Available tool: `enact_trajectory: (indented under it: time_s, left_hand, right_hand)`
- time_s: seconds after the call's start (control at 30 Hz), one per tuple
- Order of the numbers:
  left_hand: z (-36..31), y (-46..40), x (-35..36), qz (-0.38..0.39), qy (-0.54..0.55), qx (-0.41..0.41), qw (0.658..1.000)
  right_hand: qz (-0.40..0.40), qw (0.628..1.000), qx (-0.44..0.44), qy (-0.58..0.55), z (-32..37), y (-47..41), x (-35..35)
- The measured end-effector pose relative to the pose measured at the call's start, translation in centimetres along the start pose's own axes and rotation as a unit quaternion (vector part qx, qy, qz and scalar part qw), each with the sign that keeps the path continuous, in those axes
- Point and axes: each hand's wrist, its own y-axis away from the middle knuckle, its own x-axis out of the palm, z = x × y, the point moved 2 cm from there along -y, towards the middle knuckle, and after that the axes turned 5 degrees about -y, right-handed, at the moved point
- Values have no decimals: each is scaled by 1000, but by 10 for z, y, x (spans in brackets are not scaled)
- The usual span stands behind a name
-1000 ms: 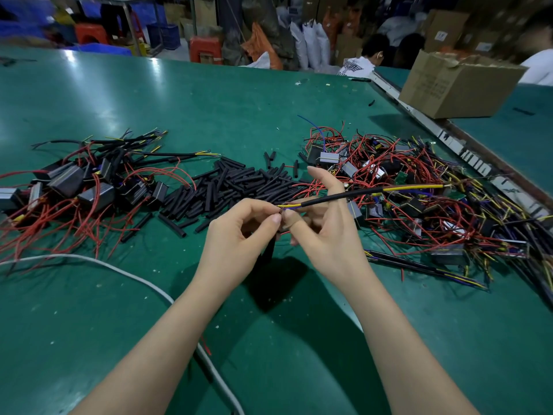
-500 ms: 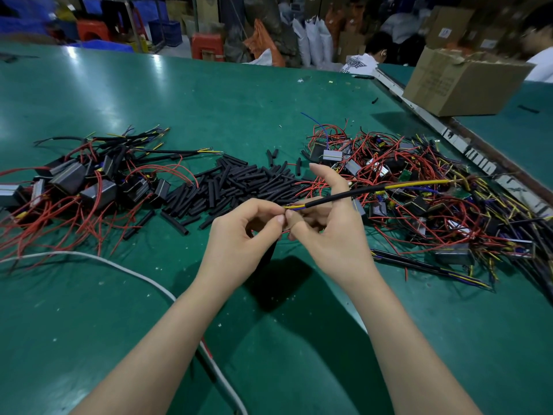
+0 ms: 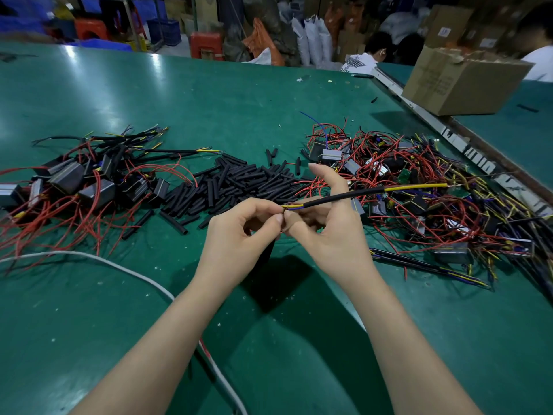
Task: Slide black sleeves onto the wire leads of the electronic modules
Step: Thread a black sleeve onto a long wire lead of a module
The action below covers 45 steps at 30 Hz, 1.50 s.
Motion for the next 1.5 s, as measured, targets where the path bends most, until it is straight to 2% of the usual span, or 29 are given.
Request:
enact_trajectory:
  time_s: [0.53, 0.77, 0.97, 1.4, 1.5]
  left_hand:
    - [0, 0, 1, 11, 16, -3, 1000]
    - [-3, 0, 1, 47, 13, 32, 998]
    - [-7, -2, 0, 106, 93, 17, 990]
    - [-16, 2, -6, 131, 151, 29, 979]
    - [-17, 1, -6, 122, 161, 21, 979]
  right_hand:
    - [-9, 1000, 13, -12, 5, 1, 2]
    - [-10, 996, 55, -74, 8, 0, 0]
    - [-4, 979, 102, -176, 11, -3, 1]
    - [1, 930, 200, -309, 6, -3, 1]
    - [14, 936, 188, -299, 7, -3, 1]
